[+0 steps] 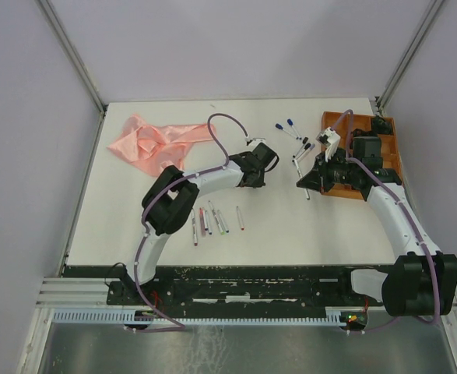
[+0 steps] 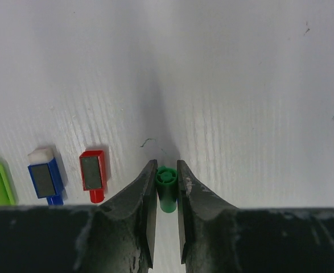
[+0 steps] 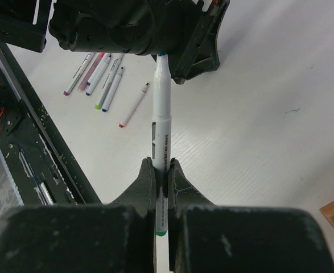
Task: Open the pen caps
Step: Place the pen cap at the center of the board, then place the pen at the center of the board, then pick up the pen from the center of the board.
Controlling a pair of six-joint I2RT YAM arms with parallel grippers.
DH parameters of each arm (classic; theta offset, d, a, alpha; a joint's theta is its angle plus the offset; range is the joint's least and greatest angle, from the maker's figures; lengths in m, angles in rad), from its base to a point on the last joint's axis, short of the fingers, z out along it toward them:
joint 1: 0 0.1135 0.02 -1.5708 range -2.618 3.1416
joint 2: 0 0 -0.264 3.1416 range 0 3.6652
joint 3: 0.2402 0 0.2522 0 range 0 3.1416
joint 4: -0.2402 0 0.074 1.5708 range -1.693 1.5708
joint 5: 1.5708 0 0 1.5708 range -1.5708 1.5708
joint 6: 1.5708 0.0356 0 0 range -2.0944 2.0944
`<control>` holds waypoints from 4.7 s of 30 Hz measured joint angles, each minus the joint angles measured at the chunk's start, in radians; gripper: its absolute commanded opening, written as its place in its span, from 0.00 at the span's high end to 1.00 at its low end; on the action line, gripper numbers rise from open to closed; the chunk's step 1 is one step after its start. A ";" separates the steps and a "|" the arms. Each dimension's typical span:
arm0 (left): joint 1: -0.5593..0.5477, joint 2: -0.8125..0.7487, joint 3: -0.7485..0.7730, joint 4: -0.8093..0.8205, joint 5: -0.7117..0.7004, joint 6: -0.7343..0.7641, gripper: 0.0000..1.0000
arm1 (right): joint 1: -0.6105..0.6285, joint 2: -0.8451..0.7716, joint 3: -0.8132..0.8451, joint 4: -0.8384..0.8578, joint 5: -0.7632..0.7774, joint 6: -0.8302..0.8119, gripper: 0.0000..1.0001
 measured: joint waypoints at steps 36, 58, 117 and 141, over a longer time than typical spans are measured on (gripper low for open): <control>0.016 -0.447 -0.303 0.094 -0.053 0.016 0.58 | 0.072 -0.002 -0.092 0.180 -0.148 0.184 1.00; 0.047 -1.605 -1.238 0.398 -0.099 0.010 0.29 | 0.645 0.516 0.077 0.074 0.693 0.650 0.92; 0.047 -1.694 -1.287 0.471 -0.119 0.009 0.27 | 0.174 0.644 0.497 -0.011 0.908 0.282 0.40; 0.047 -1.706 -1.305 0.471 -0.121 0.009 0.25 | 0.126 0.935 0.742 -0.073 0.981 0.452 0.64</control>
